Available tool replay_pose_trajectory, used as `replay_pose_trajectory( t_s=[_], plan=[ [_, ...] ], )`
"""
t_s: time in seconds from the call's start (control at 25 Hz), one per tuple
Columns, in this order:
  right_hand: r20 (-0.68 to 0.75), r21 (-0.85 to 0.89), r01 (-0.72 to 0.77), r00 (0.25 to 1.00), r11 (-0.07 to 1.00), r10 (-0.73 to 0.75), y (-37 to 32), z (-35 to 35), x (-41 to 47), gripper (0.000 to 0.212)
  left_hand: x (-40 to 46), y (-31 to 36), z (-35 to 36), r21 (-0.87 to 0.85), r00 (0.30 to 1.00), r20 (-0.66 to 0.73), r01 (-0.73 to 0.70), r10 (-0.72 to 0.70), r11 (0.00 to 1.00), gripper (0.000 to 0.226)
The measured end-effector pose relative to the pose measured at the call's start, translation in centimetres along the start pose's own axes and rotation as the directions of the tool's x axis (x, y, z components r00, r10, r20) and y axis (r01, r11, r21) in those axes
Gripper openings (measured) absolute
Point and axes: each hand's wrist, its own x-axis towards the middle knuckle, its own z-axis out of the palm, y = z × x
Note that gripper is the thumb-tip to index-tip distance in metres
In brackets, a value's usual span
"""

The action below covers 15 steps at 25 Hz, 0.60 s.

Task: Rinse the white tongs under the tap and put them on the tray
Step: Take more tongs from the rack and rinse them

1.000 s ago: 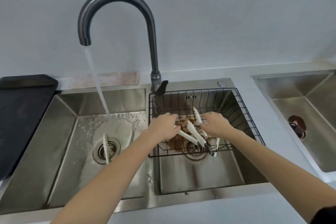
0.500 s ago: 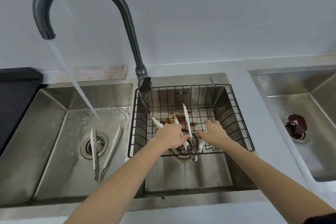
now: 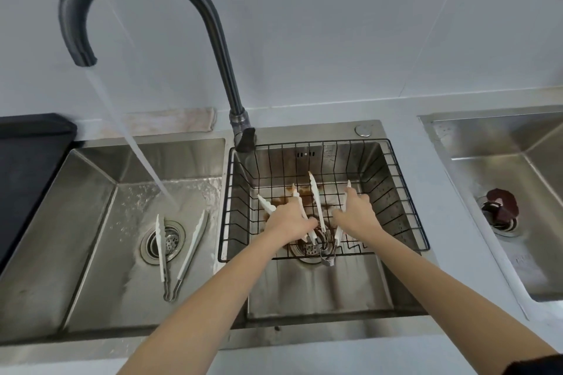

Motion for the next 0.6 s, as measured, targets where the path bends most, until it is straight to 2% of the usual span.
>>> replay_pose_trajectory(
  t_s=[0.12,0.24,0.44,0.52,0.6],
  plan=[
    [-0.084,0.050,0.116,0.990,0.992,-0.112,-1.7,-0.3,-1.4,0.062,-0.9,-0.3,-1.3,-0.268,0.997,-0.077,0.008,-0.030,0.963,0.032],
    [-0.154,0.146,0.197,0.972,0.969,-0.175,-3.5,0.3,-2.8,0.065,-2.0,-1.6,-2.9,-0.502,0.988,-0.105,0.044,-0.111,0.864,0.039],
    [-0.200,0.247,0.289,0.949,0.925,-0.243,-7.0,3.1,-4.5,0.078,-4.3,-5.9,-4.8,-0.633,0.966,-0.191,0.016,-0.176,0.774,0.031],
    [-0.171,0.343,0.279,0.958,0.897,-0.232,-8.6,4.6,-5.0,0.083,-5.1,-8.2,-5.5,-0.662,0.949,-0.229,0.010,-0.215,0.750,0.025],
    [-0.099,0.504,0.202,0.979,0.840,-0.176,-10.4,6.3,-5.2,0.081,-5.8,-10.5,-6.2,-0.687,0.938,-0.241,0.018,-0.250,0.726,0.023]
  ],
)
